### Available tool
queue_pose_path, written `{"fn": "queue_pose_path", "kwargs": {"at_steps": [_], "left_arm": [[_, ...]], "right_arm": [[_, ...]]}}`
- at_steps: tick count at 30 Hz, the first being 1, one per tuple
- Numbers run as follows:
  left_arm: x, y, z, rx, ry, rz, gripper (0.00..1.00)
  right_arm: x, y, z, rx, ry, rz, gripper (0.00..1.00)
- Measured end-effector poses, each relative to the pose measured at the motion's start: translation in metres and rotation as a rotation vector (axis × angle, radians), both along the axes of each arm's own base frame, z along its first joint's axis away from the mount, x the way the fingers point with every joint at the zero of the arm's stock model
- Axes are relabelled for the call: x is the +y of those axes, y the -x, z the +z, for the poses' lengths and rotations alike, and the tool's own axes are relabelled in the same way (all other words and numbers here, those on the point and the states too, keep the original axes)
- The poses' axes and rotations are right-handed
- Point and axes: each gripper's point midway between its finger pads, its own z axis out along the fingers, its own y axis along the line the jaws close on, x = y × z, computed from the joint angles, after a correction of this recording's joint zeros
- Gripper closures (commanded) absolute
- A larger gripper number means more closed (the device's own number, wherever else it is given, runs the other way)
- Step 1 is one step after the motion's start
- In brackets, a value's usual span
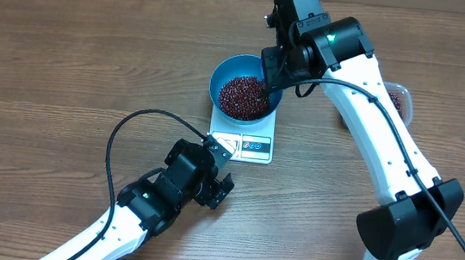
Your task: Scoop item into bowl and weigh 150g on scale
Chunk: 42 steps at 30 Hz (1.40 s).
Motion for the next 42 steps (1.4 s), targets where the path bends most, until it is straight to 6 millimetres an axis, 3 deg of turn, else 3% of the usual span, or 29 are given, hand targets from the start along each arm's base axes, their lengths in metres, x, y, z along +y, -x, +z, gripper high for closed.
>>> {"fn": "queue_pose_path", "kwargs": {"at_steps": [42], "left_arm": [[0.0000, 0.0000, 0.0000, 0.000, 0.000, 0.000, 0.00]], "right_arm": [[0.0019, 0.0010, 0.0001, -0.014, 0.026, 0.003, 0.96]]}}
